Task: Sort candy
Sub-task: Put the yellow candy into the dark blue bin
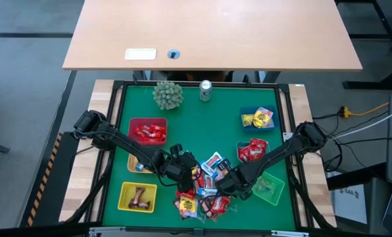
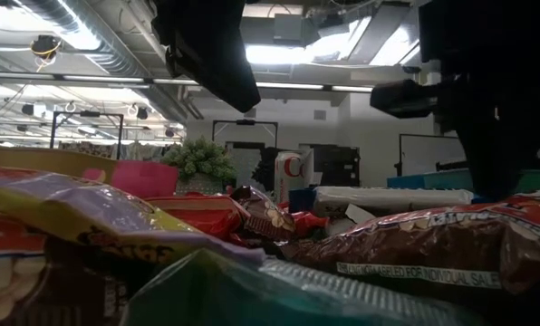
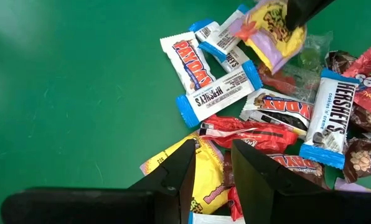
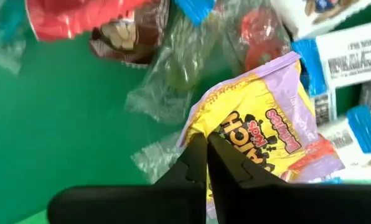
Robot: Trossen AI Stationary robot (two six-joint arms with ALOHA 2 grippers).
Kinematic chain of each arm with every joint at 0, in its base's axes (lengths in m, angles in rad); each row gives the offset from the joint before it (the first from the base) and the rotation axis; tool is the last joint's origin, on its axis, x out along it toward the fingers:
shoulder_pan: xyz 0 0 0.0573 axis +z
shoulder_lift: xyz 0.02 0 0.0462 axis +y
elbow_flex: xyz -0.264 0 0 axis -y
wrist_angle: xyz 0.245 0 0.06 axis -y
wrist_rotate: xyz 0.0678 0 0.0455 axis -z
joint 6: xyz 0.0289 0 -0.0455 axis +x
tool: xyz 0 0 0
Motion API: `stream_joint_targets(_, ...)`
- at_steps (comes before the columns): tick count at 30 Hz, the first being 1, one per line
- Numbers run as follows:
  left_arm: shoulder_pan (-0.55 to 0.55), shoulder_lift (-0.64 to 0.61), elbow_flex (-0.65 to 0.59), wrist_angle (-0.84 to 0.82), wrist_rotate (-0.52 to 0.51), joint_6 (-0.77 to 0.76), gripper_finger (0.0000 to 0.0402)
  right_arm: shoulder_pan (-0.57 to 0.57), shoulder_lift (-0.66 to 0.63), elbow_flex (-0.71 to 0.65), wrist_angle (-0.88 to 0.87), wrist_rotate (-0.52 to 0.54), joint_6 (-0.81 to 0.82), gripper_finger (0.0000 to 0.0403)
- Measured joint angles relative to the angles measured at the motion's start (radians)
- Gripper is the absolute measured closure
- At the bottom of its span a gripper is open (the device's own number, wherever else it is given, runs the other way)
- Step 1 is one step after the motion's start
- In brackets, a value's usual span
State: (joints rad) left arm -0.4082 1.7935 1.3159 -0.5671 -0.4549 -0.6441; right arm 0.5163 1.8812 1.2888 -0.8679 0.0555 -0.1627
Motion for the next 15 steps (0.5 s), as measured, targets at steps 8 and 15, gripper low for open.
stream_joint_targets(8, 0.000, 0.000, 0.000, 0.000, 0.000, 0.000, 0.0310, -0.001, -0.001, 0.070, -0.149, 0.005, -0.031, 0.0402)
stream_joint_targets(15, 0.000, 0.000, 0.000, 0.000, 0.000, 0.000, 0.0310, -0.009, -0.073, 0.088, -0.263, 0.014, -0.058, 0.0402)
